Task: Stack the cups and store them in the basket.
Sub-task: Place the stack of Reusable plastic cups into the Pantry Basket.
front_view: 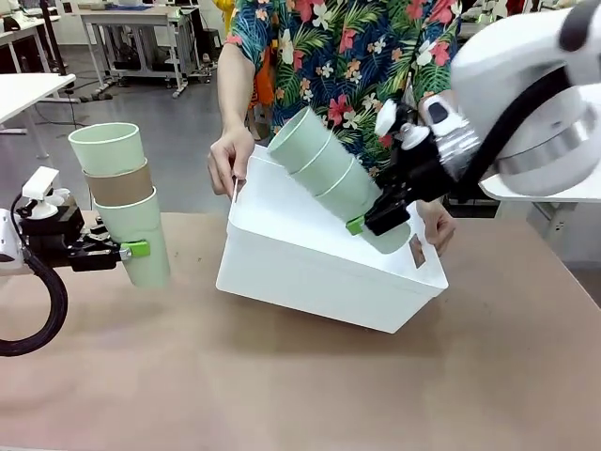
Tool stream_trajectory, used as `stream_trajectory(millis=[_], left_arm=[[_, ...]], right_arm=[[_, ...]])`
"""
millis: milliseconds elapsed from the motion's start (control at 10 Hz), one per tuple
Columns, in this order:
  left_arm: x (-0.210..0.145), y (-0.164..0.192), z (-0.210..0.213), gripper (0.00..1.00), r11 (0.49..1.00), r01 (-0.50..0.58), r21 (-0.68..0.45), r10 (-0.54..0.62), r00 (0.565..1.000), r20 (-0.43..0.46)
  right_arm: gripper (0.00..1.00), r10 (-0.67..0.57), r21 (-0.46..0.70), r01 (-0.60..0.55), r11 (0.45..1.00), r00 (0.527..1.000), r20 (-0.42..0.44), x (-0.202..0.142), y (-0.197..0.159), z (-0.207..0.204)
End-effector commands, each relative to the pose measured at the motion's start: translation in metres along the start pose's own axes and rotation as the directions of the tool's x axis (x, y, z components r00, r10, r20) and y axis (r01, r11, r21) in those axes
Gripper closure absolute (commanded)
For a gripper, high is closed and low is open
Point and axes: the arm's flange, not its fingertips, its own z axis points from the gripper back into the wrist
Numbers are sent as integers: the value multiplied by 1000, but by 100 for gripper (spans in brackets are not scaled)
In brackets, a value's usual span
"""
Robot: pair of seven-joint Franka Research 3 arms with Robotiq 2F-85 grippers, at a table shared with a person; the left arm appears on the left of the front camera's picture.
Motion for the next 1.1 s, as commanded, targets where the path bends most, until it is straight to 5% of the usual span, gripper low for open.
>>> stream_trajectory(millis=[0, 1000], left_arm=[[5, -1, 0, 13, 1000, 10, -2, -10, 1000, 6], [5, -1, 0, 13, 1000, 10, -2, -10, 1000, 6]], right_arm=[[15, -37, -25, 36, 999, 998, -60, 11, -8, -19], [15, 43, -74, -63, 995, 968, -247, -5, 0, -72]])
